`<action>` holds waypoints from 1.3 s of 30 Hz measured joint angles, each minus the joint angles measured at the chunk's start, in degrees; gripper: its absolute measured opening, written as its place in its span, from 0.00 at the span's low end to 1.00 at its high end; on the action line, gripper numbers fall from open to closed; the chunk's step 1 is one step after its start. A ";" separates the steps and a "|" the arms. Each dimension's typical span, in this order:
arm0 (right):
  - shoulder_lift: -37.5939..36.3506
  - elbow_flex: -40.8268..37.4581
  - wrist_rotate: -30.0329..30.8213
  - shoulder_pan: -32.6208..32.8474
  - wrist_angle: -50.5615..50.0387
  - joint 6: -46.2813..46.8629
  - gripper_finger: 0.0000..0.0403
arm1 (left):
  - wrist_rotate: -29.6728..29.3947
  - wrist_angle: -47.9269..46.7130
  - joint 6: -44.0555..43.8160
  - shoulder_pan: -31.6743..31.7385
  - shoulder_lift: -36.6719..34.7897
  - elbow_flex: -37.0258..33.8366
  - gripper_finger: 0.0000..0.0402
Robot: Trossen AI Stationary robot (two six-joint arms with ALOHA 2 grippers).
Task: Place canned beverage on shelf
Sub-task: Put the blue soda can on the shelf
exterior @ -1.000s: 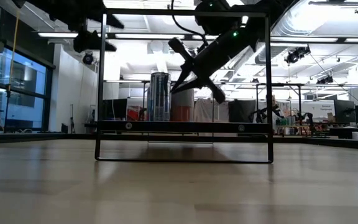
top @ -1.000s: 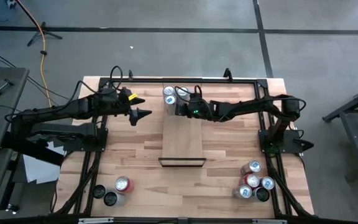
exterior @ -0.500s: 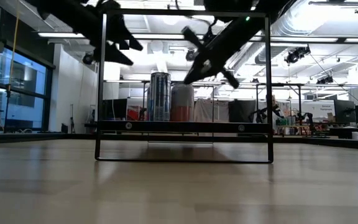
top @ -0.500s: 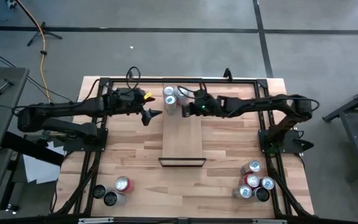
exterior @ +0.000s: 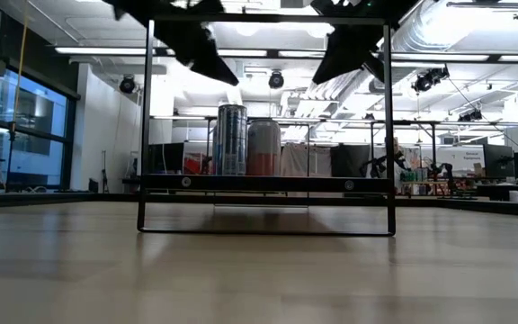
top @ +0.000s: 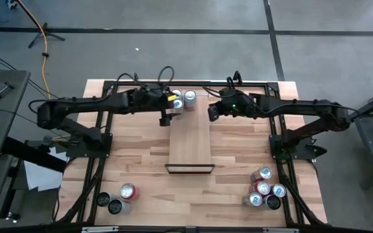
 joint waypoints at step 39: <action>-0.24 0.00 4.07 4.28 -5.93 0.58 0.00 | 11.61 -5.45 2.82 7.80 10.24 5.37 0.50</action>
